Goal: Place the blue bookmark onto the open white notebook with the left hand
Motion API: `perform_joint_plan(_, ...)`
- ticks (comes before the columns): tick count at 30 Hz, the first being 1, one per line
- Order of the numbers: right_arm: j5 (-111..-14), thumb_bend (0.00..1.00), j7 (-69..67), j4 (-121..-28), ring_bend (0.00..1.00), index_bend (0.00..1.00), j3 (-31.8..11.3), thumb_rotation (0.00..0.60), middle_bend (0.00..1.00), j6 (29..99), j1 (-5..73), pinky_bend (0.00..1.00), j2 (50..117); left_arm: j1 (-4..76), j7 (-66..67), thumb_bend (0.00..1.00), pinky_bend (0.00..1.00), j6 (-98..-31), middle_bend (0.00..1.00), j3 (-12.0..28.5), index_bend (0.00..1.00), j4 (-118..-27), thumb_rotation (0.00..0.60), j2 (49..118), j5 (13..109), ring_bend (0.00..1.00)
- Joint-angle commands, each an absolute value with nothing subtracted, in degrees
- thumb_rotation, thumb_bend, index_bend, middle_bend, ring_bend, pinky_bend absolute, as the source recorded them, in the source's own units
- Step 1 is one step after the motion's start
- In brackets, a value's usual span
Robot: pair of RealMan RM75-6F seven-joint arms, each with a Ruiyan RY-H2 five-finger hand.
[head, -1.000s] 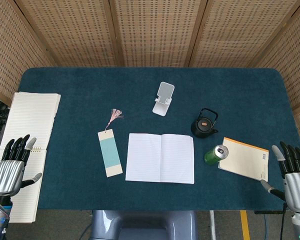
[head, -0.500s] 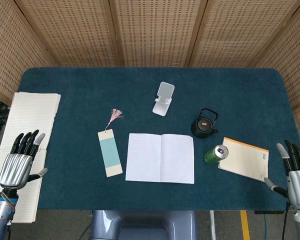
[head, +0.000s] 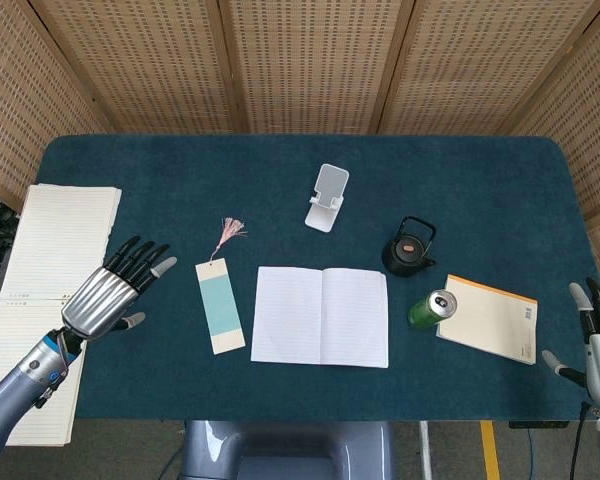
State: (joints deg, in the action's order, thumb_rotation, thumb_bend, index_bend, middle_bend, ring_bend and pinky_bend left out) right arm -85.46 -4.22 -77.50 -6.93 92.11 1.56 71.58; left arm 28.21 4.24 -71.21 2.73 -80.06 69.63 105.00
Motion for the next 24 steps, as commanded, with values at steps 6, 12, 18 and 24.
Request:
perform_joint_plan(6,-83.44,0.12,-3.69,-75.18,0.0,0.06,-7.46,0.6,0.0,90.54,1.76,0.0,72.61,37.5,-1.02,0.04,0.0,-62.02,0.0,-0.02,0.14,-73.44,0.6,71.03,109.33,0.0)
perform_joint_plan(12,-82.68,0.12,-3.53,-73.17,0.0,0.08,-7.54,0.6,0.0,89.5,2.03,0.0,73.48,42.87,-4.19,0.04,0.0,-56.97,0.0,-1.93,0.28,-68.45,0.6,74.47,110.54,0.0)
perform_joint_plan(18,-82.16,0.11,-4.07,-72.06,0.0,0.08,-7.76,0.6,0.0,89.11,2.09,0.0,73.83,45.5,-5.49,0.04,0.0,-54.84,0.0,-3.61,0.29,-65.74,0.6,76.89,110.7,0.0)
perform_joint_plan(24,-81.93,0.12,-4.3,-71.67,0.0,0.08,-7.94,0.6,0.0,89.19,2.02,0.0,73.94,47.82,-6.9,0.05,0.0,-53.26,0.0,-5.02,0.29,-62.4,0.6,79.79,110.63,0.0)
